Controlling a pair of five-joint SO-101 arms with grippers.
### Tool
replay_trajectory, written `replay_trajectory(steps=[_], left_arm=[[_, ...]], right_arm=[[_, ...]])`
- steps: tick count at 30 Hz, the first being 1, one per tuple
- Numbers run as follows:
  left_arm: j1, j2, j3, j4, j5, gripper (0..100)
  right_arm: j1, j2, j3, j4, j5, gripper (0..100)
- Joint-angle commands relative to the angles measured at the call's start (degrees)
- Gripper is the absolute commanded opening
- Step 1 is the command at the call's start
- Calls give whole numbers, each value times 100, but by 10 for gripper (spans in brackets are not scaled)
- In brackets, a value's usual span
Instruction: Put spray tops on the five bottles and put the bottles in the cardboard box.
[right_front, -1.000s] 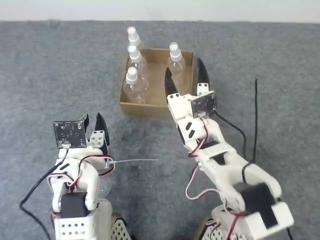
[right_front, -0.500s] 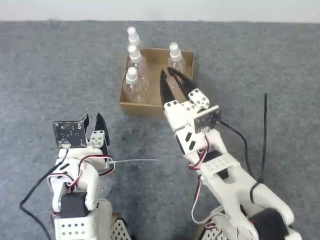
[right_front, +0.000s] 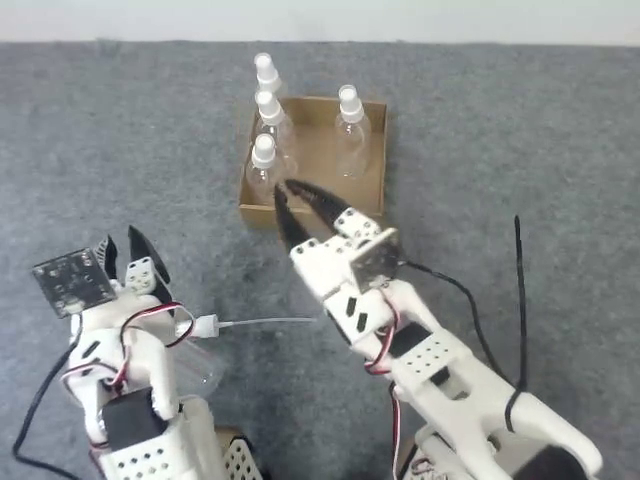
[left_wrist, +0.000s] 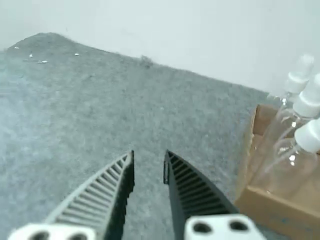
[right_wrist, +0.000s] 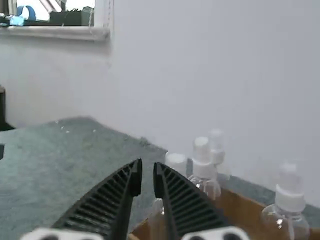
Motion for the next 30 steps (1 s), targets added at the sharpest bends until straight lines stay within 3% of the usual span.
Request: replay_trajectory(steps=[1, 8, 13, 18, 23, 30], left_arm=[[-53, -70, -497, -18, 79, 91], [-70, -70, -1253, 932, -448, 92], [-985, -70, -1437, 1275, -352, 92], [-1688, -70, -1147, 1266, -26, 114], [-1785, -70, -840, 1143, 967, 199], [-2479, -70, -822, 1020, 1547, 216]], right_arm=[[-242, -444, -114, 549, 79, 6], [-242, -866, -97, 989, 35, 6], [-259, -1165, -97, 1376, 35, 6], [-259, -1490, -97, 1807, 35, 6], [-400, -1701, -123, 2255, 26, 6], [-1314, -1727, -712, 3811, 79, 6]])
